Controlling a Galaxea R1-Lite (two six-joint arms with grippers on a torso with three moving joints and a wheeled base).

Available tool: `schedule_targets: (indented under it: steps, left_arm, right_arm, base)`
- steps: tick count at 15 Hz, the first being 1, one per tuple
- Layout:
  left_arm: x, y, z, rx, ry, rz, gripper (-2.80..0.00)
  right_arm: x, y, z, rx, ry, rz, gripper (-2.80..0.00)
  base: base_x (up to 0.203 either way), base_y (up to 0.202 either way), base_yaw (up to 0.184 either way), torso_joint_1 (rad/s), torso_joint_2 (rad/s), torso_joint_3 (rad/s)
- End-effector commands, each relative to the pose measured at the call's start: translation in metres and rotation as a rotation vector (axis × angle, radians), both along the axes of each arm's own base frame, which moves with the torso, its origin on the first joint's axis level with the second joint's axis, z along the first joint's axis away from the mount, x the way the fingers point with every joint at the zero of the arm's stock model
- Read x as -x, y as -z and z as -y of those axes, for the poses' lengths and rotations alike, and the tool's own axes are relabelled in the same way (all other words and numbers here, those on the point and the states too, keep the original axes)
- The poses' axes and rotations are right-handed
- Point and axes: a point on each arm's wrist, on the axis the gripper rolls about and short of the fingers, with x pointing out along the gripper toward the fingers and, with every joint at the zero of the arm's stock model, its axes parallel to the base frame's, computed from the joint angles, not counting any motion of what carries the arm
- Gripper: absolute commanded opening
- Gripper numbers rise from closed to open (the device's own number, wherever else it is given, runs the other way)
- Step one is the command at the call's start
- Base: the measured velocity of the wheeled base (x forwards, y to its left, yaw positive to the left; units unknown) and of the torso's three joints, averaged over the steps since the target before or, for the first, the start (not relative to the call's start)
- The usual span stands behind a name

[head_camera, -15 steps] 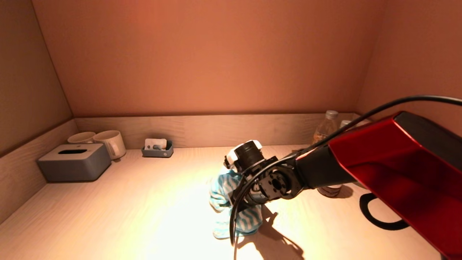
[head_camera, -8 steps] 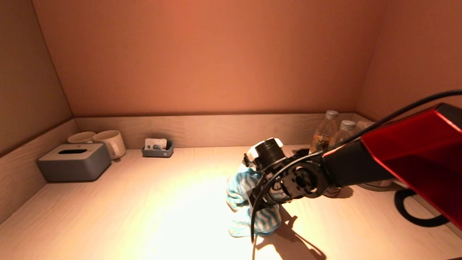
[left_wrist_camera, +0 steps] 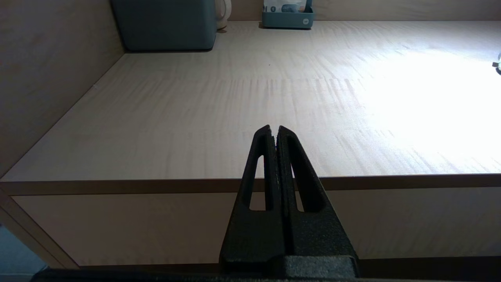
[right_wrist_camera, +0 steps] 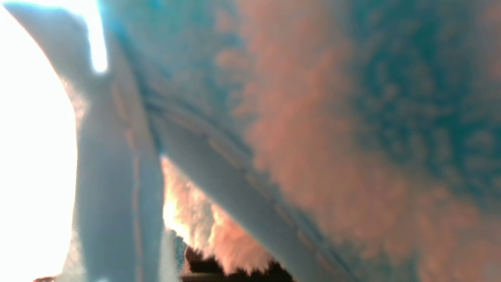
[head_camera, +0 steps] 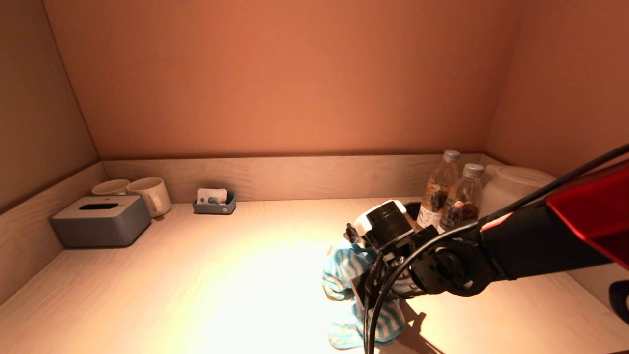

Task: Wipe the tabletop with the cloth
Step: Sweep the stains on the table

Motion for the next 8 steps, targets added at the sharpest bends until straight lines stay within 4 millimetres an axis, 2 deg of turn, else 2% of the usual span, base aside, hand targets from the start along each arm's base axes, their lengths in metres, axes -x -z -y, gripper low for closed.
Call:
schedule_targets:
  steps: [1,2,4,6,8]
  left_arm:
    - [0.000,0.000,0.000,0.001,0.000,0.000,-2.80]
    - [0.000,0.000,0.000,0.001,0.000,0.000,-2.80]
    - [0.000,0.000,0.000,0.001,0.000,0.000,-2.80]
    - [0.000,0.000,0.000,0.001,0.000,0.000,-2.80]
    - [0.000,0.000,0.000,0.001,0.000,0.000,-2.80]
  right_arm:
    - [0.011,0.000,-0.016,-0.002,-0.058,0.003,-2.80]
    - [0.018,0.004,-0.032,0.004,-0.111,-0.003,-2.80]
    - [0.020,0.010,-0.058,0.005,-0.174,-0.002,-2.80]
    - [0.020,0.010,-0.059,0.005,-0.178,-0.002,-2.80]
    - [0.013,0.009,-0.078,-0.010,-0.204,0.017,-2.80]
  base:
    - [0.000,0.000,0.000,0.000,0.00,0.000]
    - [0.000,0.000,0.000,0.000,0.00,0.000]
    - [0.000,0.000,0.000,0.000,0.00,0.000]
    - [0.000,0.000,0.000,0.000,0.00,0.000]
    - [0.000,0.000,0.000,0.000,0.00,0.000]
